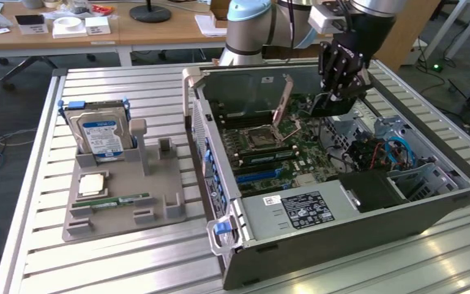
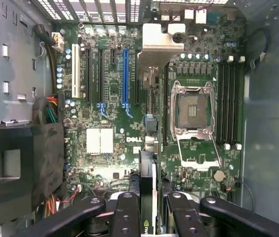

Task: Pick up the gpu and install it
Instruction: 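Insert the gpu into the slot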

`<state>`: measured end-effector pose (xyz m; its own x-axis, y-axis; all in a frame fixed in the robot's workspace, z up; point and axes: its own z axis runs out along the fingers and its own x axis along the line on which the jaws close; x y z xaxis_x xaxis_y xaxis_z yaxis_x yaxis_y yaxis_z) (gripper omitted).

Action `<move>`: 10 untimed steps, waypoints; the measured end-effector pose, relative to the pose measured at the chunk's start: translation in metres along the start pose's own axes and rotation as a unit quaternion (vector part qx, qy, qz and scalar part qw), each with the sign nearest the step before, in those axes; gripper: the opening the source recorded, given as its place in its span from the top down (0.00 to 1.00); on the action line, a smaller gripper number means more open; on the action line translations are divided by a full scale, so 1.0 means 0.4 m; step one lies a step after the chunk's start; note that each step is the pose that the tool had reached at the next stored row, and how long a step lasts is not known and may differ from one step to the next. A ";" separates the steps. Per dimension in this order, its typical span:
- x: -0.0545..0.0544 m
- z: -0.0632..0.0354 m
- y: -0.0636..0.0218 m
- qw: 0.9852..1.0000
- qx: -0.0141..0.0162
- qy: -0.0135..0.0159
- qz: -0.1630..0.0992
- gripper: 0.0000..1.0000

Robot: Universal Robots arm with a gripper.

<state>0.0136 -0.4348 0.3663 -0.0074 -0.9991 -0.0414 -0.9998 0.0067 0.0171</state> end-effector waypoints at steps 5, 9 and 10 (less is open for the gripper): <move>0.001 0.022 0.006 1.000 0.000 0.000 -0.008 0.74; 0.002 0.037 0.010 1.000 -0.001 0.000 -0.013 0.74; 0.002 0.040 0.010 1.000 -0.001 0.000 -0.015 0.74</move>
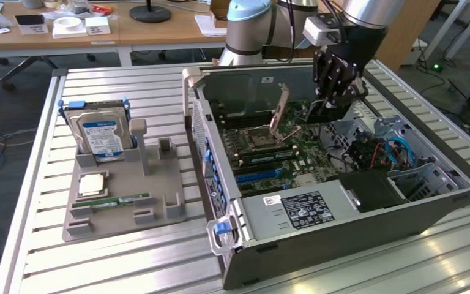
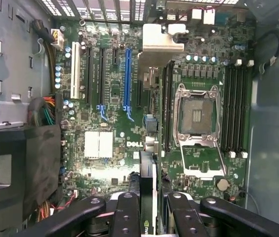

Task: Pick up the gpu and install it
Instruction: 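Insert the gpu into the slot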

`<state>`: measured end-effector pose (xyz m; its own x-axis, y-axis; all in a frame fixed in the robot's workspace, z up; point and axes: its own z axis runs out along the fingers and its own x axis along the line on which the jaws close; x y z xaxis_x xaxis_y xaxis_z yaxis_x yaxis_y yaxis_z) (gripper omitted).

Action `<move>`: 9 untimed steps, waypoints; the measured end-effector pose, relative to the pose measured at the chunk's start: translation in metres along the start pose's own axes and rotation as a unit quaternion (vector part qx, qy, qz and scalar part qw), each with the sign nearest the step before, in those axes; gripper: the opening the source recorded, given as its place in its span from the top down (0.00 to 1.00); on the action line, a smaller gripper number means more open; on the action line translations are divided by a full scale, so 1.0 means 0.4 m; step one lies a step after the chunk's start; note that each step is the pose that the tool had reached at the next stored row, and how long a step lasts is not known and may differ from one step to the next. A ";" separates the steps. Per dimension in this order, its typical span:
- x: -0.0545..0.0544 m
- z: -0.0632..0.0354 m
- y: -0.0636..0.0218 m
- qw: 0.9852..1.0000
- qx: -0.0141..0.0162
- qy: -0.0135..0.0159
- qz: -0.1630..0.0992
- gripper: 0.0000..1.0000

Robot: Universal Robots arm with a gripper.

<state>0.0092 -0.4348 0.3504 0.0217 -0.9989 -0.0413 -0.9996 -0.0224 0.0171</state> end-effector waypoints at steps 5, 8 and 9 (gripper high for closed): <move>0.000 0.003 0.000 1.000 0.000 0.000 -0.002 0.74; 0.000 0.011 0.001 1.000 0.000 0.000 -0.002 0.74; 0.001 0.015 0.002 1.000 0.000 0.000 -0.002 0.74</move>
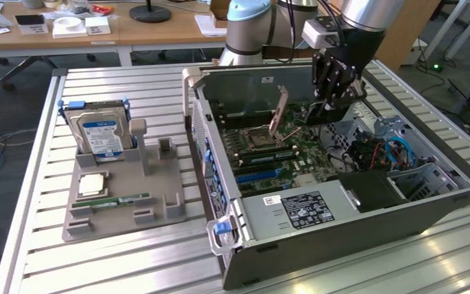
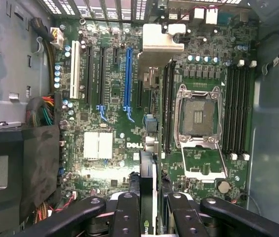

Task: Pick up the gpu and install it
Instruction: 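Insert the gpu into the slot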

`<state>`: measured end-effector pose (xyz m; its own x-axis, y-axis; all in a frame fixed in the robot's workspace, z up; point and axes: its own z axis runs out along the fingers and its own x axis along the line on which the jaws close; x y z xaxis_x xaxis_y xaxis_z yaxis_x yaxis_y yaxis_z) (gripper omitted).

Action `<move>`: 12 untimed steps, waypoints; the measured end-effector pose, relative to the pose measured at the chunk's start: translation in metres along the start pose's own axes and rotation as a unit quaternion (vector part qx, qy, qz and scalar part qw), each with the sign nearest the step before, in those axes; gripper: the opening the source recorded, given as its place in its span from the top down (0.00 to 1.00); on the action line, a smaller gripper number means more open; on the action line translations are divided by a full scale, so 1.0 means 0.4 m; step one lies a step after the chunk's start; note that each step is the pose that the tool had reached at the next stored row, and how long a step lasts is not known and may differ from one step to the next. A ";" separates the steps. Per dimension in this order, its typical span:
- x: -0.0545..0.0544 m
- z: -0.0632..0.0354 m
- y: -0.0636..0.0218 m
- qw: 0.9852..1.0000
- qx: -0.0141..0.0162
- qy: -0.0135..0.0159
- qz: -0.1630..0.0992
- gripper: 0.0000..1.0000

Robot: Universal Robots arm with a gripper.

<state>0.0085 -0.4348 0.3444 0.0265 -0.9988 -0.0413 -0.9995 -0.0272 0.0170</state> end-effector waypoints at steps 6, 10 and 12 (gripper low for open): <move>0.001 0.022 0.002 1.000 0.000 0.000 0.000 0.74; 0.001 0.035 0.004 1.000 0.000 0.000 0.000 0.74; 0.002 0.042 0.005 1.000 0.000 0.000 0.000 0.74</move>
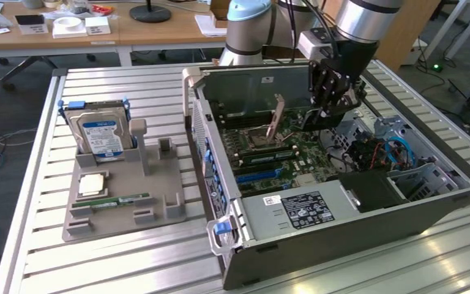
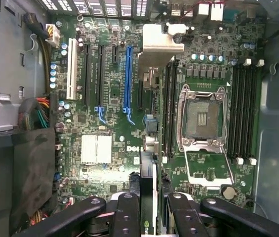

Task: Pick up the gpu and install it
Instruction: 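Insert the gpu into the slot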

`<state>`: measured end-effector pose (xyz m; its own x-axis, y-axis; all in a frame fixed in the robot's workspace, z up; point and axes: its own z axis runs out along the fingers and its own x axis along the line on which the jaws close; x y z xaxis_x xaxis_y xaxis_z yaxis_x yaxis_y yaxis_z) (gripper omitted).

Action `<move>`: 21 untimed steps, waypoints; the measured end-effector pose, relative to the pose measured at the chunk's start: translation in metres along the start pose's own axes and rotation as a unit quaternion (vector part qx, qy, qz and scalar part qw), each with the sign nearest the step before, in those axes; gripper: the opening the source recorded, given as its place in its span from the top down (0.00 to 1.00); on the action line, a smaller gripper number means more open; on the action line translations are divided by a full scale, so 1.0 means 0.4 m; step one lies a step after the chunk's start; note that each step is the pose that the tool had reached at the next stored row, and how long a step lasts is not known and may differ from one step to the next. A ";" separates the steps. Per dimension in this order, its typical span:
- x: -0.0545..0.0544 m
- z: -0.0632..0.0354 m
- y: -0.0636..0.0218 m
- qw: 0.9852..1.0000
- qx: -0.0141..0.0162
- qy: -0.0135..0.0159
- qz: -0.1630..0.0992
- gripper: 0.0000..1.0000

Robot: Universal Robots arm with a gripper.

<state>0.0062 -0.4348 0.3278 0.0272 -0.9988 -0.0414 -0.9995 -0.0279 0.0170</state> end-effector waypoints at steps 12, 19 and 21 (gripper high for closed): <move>0.001 0.032 0.011 1.000 0.001 0.000 -0.001 0.74; 0.005 0.040 0.017 1.000 0.001 0.000 -0.001 0.74; 0.006 0.042 0.018 1.000 0.001 0.000 -0.001 0.74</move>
<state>-0.0014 -0.4368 0.3111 0.0302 -0.9987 -0.0414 -0.9994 -0.0309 0.0158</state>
